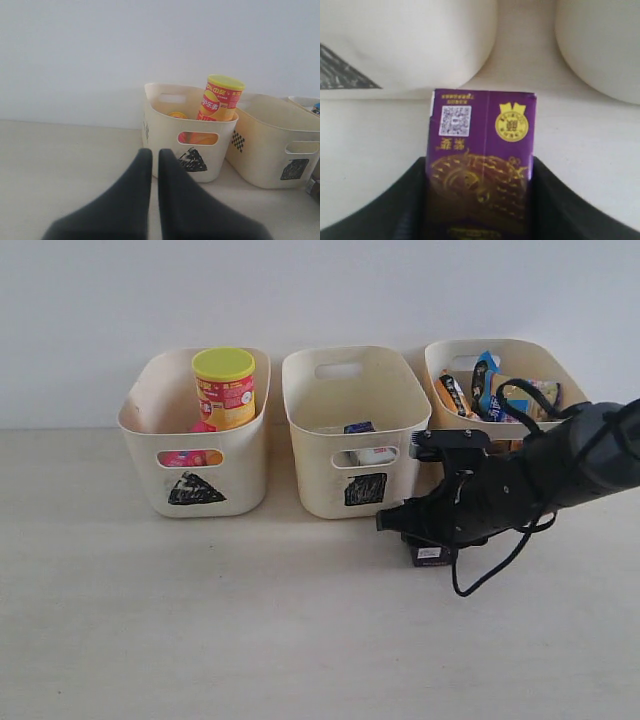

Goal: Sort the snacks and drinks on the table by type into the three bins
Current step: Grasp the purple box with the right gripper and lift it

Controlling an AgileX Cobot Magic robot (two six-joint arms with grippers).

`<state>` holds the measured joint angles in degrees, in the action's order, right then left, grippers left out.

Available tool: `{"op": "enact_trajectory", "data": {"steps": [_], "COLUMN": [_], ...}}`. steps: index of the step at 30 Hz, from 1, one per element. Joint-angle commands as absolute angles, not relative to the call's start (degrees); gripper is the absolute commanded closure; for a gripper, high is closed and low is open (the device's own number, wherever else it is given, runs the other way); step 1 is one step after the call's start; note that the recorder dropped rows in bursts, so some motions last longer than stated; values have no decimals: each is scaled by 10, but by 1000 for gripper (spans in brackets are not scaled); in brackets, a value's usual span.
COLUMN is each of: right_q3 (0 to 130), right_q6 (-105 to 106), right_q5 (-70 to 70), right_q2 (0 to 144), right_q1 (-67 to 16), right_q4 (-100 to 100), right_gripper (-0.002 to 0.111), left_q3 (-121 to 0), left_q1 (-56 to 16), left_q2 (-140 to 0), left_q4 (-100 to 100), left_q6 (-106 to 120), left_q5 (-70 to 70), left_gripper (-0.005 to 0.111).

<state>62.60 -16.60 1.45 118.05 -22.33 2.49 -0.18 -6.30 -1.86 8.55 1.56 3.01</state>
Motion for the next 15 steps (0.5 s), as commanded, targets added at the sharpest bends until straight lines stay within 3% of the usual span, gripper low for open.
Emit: {"op": "enact_trajectory", "data": {"steps": [1,15], "right_q3": [634,636], "right_q6": [-149,-47], "right_q5": [114,260], "right_q2": [1192,1063], "right_q1": [-222,-222], "right_q4": [22,22], "right_gripper": [107,107], "left_q3": [0,0], "left_q1": [-63,-63], "left_q2": [-15,-15], "left_q4": [85,85], "left_q6": [8,8], "left_q5": [30,30], "left_gripper": [102,102]}}
